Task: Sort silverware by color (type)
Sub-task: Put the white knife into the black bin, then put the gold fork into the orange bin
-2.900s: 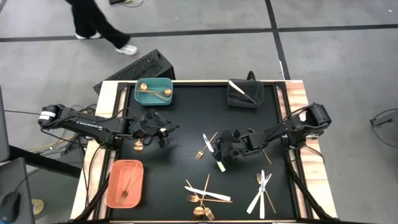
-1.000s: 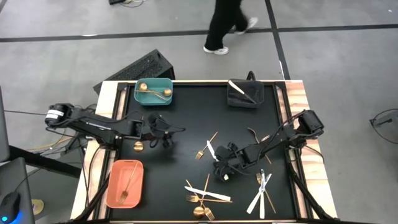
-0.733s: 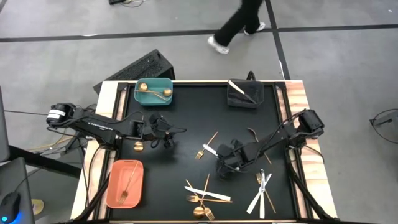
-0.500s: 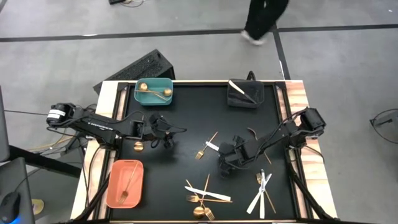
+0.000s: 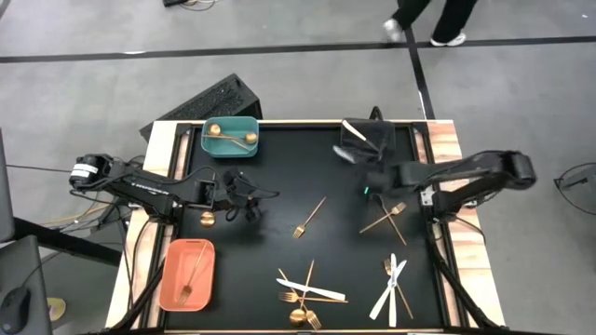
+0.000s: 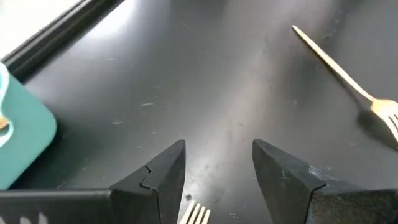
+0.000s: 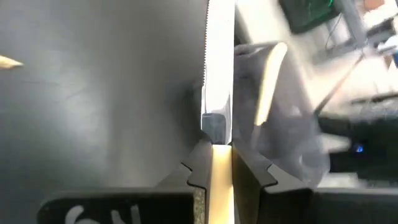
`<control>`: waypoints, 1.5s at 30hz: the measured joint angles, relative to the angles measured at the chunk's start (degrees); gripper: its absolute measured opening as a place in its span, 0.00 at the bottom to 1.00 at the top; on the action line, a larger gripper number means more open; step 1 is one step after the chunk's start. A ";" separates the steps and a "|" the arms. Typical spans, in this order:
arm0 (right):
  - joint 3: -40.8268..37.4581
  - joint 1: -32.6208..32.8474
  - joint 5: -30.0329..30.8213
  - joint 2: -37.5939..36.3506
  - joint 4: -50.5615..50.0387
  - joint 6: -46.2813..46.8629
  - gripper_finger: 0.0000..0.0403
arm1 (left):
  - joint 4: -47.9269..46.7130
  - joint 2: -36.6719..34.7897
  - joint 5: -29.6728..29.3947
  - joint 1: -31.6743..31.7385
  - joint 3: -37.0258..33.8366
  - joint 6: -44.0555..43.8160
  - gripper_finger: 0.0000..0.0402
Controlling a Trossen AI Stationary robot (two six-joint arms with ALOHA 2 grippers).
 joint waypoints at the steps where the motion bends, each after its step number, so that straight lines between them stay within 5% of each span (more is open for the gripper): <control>1: -1.35 -2.74 -1.20 -2.32 4.21 -4.55 0.16 | 0.00 0.00 -0.71 0.00 0.00 -0.02 0.43; 6: -9.28 -16.96 -15.51 -11.76 25.02 -21.81 0.16 | 0.00 0.00 -2.87 0.00 0.00 0.38 0.43; 10: -12.29 -26.47 -23.04 -13.77 31.87 -27.73 0.17 | 0.03 0.00 -3.11 0.00 0.00 1.08 0.43; 24: -12.58 -38.17 -30.27 -2.87 35.89 -38.93 0.31 | 2.92 -0.02 -3.66 0.07 -0.02 1.97 0.43; 33: -12.55 -32.76 -29.94 -4.07 35.45 -15.07 0.39 | -0.14 -0.02 -2.57 0.07 -0.02 0.85 0.43; 45: -12.50 -10.91 -30.50 -4.70 39.81 5.22 0.34 | -12.86 -0.02 3.20 4.83 -0.04 -1.46 0.43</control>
